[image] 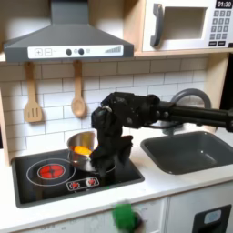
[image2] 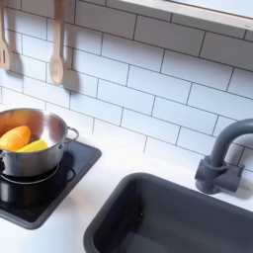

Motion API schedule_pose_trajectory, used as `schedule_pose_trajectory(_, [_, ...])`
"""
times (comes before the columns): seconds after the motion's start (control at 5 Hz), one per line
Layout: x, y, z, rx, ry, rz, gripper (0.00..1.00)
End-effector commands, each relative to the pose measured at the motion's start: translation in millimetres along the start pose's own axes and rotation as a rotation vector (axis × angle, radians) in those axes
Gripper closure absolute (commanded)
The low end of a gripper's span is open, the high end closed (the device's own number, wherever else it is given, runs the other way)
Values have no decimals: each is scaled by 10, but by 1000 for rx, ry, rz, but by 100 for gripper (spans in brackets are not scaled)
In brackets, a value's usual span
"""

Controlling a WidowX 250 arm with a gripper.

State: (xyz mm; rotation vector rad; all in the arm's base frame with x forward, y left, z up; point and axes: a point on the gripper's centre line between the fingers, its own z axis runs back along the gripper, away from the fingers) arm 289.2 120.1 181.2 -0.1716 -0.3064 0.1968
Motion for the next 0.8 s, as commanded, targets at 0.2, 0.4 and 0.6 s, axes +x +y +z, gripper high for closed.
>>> schedule_pose_trajectory(0.2, [14, -4, -14, 0, 0, -2, 0])
schedule_pose_trajectory(0.4, [15, -1, 6, 2, -7, -1, 0])
schedule_pose_trajectory(0.6, [16, 4, 7, 3, -8, 1, 0])
